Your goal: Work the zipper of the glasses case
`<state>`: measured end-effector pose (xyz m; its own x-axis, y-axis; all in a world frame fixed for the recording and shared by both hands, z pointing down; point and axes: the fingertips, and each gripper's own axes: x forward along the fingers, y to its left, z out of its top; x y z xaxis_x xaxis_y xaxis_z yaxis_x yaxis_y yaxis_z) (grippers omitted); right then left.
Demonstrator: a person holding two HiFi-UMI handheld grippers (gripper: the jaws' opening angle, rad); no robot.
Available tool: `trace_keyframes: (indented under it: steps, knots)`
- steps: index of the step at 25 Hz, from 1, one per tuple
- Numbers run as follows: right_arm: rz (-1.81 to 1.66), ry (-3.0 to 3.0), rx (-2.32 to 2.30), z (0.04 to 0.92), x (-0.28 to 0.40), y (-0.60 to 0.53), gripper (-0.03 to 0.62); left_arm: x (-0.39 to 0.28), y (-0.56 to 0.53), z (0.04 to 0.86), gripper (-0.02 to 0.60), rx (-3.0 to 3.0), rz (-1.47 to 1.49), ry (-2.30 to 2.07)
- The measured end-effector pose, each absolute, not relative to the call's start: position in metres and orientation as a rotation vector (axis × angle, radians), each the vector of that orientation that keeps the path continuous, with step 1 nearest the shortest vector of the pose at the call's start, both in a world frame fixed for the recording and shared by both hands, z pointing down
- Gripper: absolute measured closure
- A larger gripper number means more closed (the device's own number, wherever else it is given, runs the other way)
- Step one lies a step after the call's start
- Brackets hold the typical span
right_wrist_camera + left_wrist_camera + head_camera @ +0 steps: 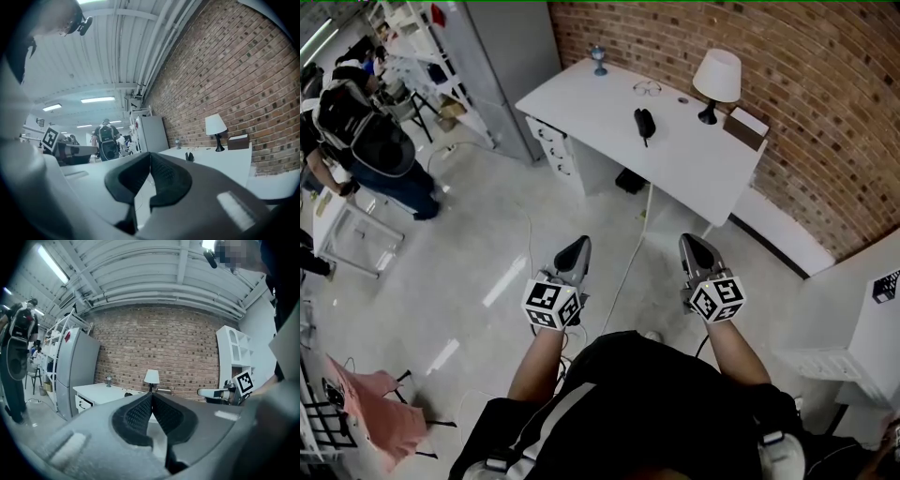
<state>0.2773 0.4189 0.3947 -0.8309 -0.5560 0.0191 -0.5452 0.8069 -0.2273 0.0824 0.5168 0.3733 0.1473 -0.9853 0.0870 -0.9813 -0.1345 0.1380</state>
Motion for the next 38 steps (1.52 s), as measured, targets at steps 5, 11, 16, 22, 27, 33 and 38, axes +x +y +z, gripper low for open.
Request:
trace_keyframes:
  steps: [5, 11, 16, 22, 27, 33, 38]
  knots:
    - [-0.330, 2.931, -0.866, 0.389, 0.283, 0.415, 0.405, 0.091, 0.507, 0.375, 0.533, 2.241, -0.057, -1.946]
    - [-0.295, 2.888, -0.929, 0.381, 0.305, 0.394, 0.192, 0.099, 0.485, 0.378, 0.179, 2.184, -0.025, -2.021]
    - [-0.300, 2.879, -0.944, 0.382, 0.333, 0.378, 0.182, 0.116, 0.467, 0.390, 0.133, 2.148, -0.005, -2.014]
    - [-0.325, 2.860, -0.958, 0.381, 0.368, 0.356, 0.151, 0.150, 0.445, 0.385, 0.129, 2.161, -0.007, -2.010]
    - [-0.341, 2.870, -0.929, 0.383, 0.369, 0.343, 0.152, 0.161, 0.436, 0.383, 0.129, 2.168, 0.008, -2.002]
    - [-0.388, 2.901, -0.953, 0.407, 0.357, 0.320, 0.148, 0.137, 0.418, 0.401, 0.118, 2.119, 0.031, -2.021]
    - [-0.369, 2.906, -1.025, 0.415, 0.335, 0.279, 0.129, 0.103, 0.369, 0.413, 0.097, 2.123, 0.009, -1.999]
